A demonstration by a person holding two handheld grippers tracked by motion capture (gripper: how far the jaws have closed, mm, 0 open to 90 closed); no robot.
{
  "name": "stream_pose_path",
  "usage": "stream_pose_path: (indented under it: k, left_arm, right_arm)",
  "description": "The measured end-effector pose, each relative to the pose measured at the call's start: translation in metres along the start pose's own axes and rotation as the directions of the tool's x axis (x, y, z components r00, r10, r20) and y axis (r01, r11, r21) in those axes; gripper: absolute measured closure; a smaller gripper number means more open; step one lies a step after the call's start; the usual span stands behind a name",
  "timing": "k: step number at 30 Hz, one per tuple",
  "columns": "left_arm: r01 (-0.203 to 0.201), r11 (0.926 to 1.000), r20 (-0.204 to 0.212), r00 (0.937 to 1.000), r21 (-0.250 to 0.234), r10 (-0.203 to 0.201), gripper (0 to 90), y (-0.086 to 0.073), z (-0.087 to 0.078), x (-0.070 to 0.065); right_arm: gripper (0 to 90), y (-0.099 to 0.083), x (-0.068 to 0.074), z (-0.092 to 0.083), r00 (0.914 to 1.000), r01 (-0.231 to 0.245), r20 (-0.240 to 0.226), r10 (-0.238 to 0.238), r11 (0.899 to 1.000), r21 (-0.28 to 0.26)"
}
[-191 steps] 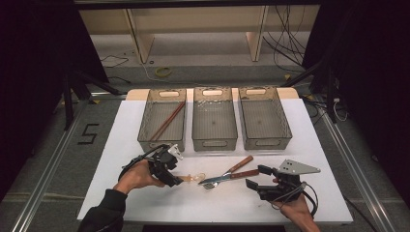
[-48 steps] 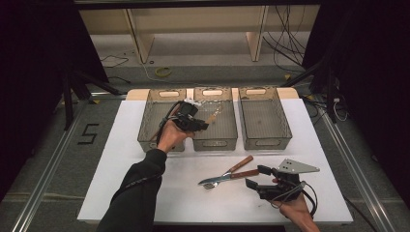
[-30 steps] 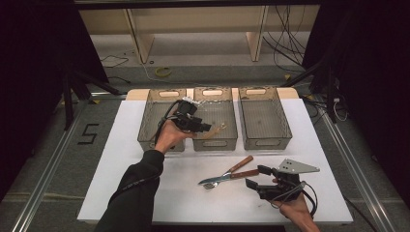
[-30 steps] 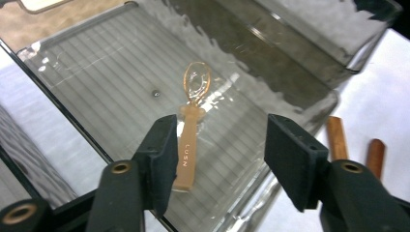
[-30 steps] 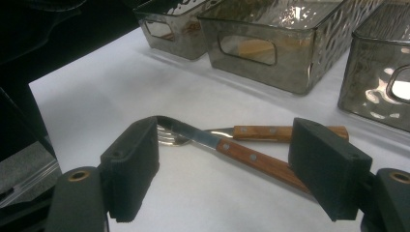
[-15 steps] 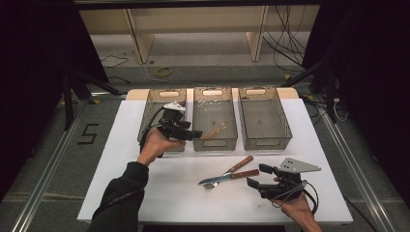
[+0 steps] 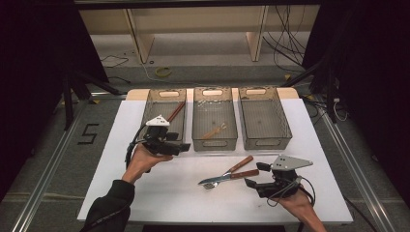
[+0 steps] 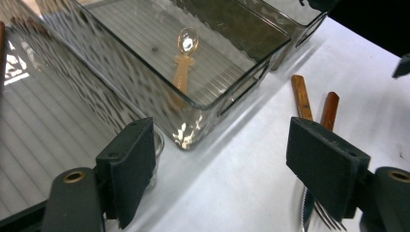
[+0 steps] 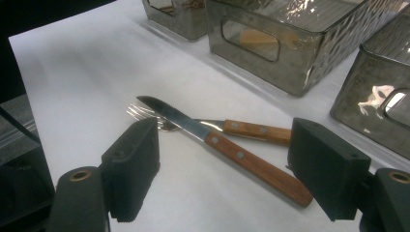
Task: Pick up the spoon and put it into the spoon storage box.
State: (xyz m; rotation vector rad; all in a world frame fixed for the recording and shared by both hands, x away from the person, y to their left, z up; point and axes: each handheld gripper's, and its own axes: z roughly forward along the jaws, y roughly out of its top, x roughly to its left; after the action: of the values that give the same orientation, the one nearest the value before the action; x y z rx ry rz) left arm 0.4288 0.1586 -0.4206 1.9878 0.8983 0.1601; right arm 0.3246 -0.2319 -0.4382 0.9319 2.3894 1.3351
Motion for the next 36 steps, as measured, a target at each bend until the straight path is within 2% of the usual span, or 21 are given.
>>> stream_pose_path:
  k: [6,9,17,21,30,36]
  left_arm:
    - [-0.018,0.9996,-0.002,0.9998,-0.024,0.018,24.2,-0.012,-0.009,-0.005]
    - [-0.022,0.9991,-0.002,0.9998,-0.035,0.022,24.1,-0.018,-0.013,-0.008]
    - [-0.040,0.9986,0.001,0.9992,-0.034,0.040,23.6,-0.036,-0.015,-0.017]
    - [-0.044,0.9982,0.005,0.9990,-0.042,0.044,23.7,-0.046,-0.017,-0.020]
    - [-0.049,0.9953,-0.009,0.9988,-0.084,0.048,23.7,-0.062,-0.024,-0.024]
    - [-0.065,0.9932,-0.018,0.9978,-0.097,0.063,23.7,-0.067,-0.025,-0.028]
  right_arm:
    - [27.7,0.008,-0.004,0.004,0.9992,0.041,-0.003,-0.041,0.998,0.042]
    - [27.7,0.012,-0.005,0.006,0.9974,0.072,-0.006,-0.072,0.994,0.077]
    - [30.2,0.020,-0.010,0.014,0.9923,0.124,-0.010,-0.123,0.984,0.127]
    - [34.2,0.022,-0.015,0.016,0.9945,0.104,-0.003,-0.105,0.985,0.139]
    - [52.7,0.021,-0.027,0.024,0.9954,0.046,0.075,-0.060,0.983,0.178]
    - [60.6,0.022,-0.034,0.034,0.9942,0.022,0.099,-0.042,0.980,0.197]
